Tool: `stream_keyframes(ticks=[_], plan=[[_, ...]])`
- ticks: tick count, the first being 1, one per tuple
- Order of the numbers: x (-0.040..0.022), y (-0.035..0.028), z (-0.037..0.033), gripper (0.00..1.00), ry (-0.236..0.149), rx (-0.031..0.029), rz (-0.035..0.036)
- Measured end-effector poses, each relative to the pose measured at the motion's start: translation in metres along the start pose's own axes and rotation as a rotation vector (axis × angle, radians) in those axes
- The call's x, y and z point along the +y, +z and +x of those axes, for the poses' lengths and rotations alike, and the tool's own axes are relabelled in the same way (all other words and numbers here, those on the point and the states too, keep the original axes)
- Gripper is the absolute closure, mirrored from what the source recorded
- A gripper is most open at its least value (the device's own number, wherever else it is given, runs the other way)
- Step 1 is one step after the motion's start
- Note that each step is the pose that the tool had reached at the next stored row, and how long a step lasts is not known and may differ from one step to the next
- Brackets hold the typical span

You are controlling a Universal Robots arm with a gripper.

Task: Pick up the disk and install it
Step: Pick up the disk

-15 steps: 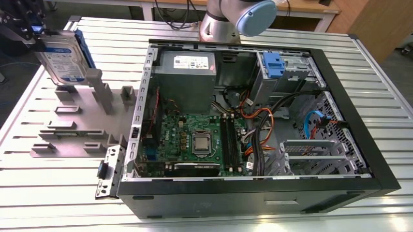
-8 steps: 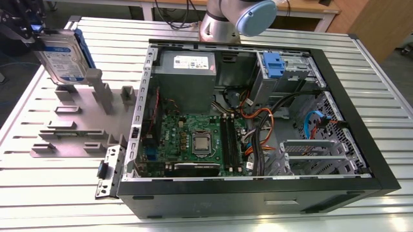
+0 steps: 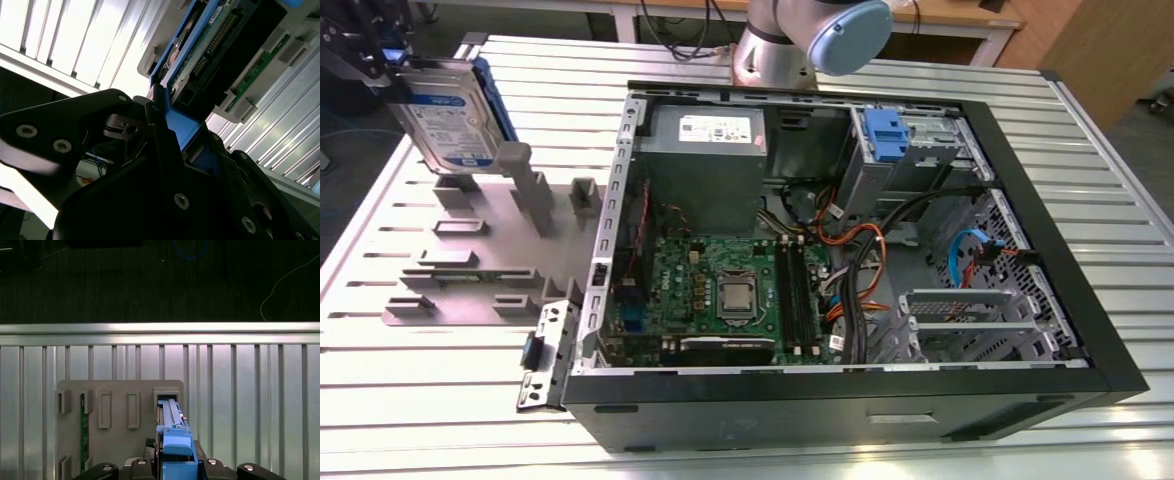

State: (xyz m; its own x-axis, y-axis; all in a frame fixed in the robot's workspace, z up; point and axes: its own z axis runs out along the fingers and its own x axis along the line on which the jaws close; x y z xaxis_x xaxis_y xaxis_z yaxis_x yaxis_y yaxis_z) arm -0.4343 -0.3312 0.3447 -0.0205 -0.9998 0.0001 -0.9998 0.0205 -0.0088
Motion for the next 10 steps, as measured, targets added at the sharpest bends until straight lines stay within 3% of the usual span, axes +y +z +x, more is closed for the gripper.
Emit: stream_keyframes(ticks=[10], plan=[[0.0, -0.003, 0.0, 0.64, 0.0, 0.0002, -0.0002]])
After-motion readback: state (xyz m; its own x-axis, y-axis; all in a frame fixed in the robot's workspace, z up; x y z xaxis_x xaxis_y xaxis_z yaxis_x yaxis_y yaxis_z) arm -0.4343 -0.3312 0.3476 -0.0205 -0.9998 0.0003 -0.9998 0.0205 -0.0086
